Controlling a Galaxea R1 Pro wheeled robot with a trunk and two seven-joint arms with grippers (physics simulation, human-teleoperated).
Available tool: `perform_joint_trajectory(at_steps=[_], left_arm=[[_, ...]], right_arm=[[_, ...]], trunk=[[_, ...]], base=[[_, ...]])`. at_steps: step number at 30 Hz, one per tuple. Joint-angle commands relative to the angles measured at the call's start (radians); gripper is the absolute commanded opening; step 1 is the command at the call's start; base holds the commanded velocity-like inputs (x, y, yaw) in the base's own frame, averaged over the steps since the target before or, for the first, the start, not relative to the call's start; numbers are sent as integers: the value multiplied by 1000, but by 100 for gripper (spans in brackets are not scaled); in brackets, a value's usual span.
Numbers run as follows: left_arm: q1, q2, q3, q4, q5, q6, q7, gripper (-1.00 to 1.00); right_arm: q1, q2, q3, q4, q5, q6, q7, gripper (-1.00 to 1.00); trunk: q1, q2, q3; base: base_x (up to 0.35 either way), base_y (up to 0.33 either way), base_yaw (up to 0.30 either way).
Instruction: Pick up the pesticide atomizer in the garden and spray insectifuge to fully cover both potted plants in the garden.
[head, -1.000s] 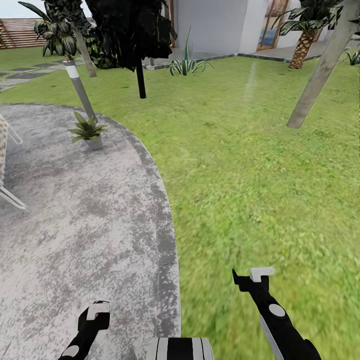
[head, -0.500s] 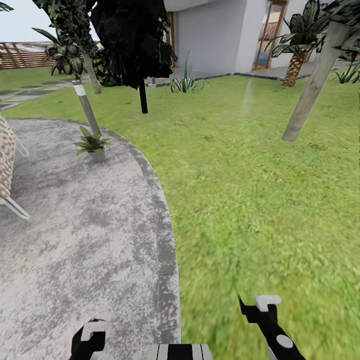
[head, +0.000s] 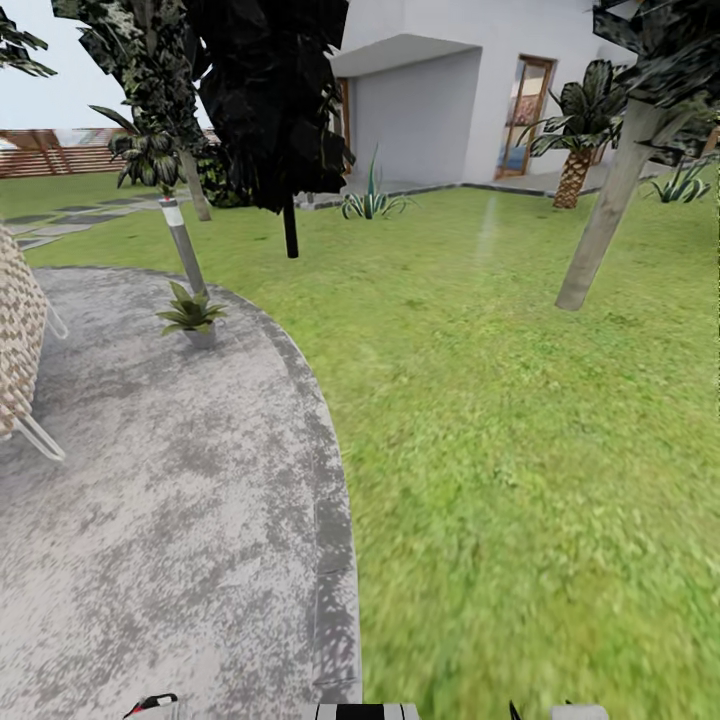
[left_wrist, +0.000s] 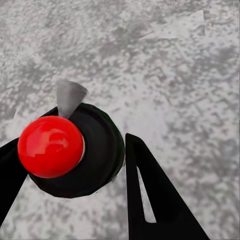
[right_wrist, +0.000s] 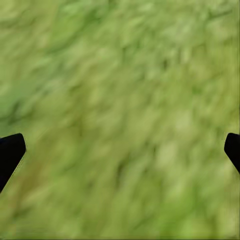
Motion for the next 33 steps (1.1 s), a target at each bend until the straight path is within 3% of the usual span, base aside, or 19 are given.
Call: perform_joint_trajectory(at_steps=[1,13,33], left_arm=[[1,-1,6,1,0,-6,0,-100],[2,-4,11,4,0,-9,0,-100],[3,-6,11,6,-2,-9,0,-100]], right_arm=[[0,1,0,6,1,-5,-1,100],[0,7,0,15,1,-8,1,100],[0,8,0,15,-1,-8,-1,100]], trunk=[[-1,0,5],[-6,3,69],[-18,14,147]], base=[[0,0,0],[0,0,0],[0,0,27]])
